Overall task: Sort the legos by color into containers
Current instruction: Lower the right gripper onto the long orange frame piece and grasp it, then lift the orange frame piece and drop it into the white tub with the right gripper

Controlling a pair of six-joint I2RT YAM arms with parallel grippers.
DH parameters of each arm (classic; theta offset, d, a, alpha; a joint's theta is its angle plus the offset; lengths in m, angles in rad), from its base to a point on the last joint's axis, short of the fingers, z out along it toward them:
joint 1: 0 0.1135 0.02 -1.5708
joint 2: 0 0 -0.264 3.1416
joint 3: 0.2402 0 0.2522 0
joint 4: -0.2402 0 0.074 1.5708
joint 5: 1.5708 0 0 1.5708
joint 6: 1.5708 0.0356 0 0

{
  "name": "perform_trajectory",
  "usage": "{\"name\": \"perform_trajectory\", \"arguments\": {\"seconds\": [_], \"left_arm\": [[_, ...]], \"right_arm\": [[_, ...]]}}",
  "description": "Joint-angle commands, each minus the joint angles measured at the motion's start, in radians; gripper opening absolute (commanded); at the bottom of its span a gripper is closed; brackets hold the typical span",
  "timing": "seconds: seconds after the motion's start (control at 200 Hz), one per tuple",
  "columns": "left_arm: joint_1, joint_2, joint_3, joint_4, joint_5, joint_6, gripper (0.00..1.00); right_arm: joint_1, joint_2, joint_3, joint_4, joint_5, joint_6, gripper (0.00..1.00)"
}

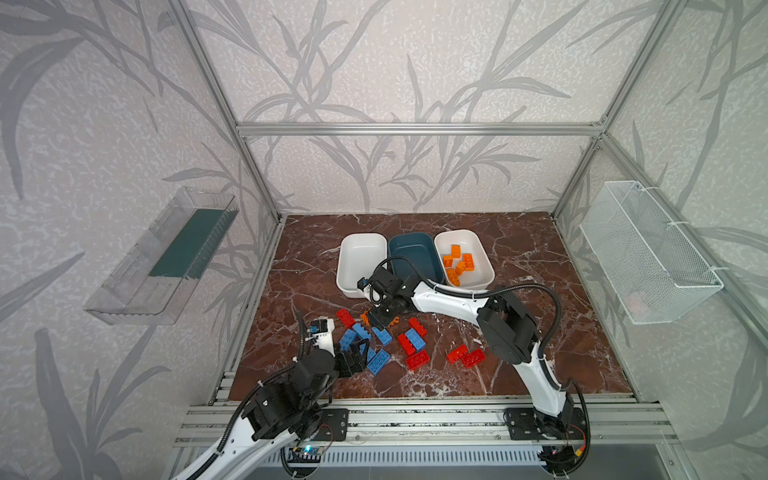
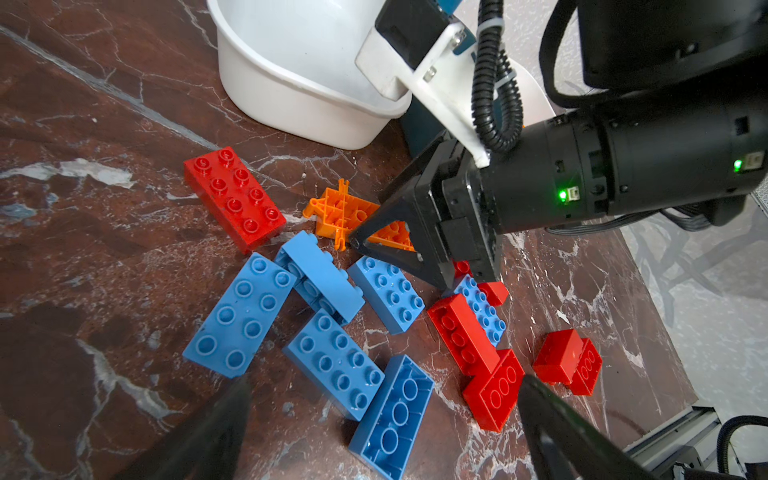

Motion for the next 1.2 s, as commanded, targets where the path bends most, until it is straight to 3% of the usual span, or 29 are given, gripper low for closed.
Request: {"name": "perform_trajectory", "arguments": {"seconds": [0.0,0.12,0.405,0.54,0.985,1.195], "left_arm": [[0.005,-0.007,-0.013,-0.012,-0.028,-0.006,0.99],[0.004,-0.005,-0.013,-0.012,-0.032,-0.006,0.99],[0.005,0.010,-0.010,0.002,-0.034,-0.007,0.99],[0.004,0.033,-0.002,0.016,-0.028,-0.006,0.99],[0.003,0.120,0.065,0.047,-0.030,0.033,0.99],[0.004,0.224,0.091,0.125,-0.016,0.057,0.99]], "right_arm": [[0.005,0.031,0.032,-0.032,0.020,-0.015,0.61],[0.005,0.048,0.049,-0.048,0.054,-0.014,0.58],[0.004,0.020,0.027,-0.050,0.121,-0.006,0.36],[0.004,-0.024,-0.008,-0.034,0.127,-0.011,0.31],[0.004,-0.276,-0.155,-0.007,0.153,-0.023,0.26],[-0.012,-0.418,-0.240,-0.001,0.312,-0.066,0.26]]}}
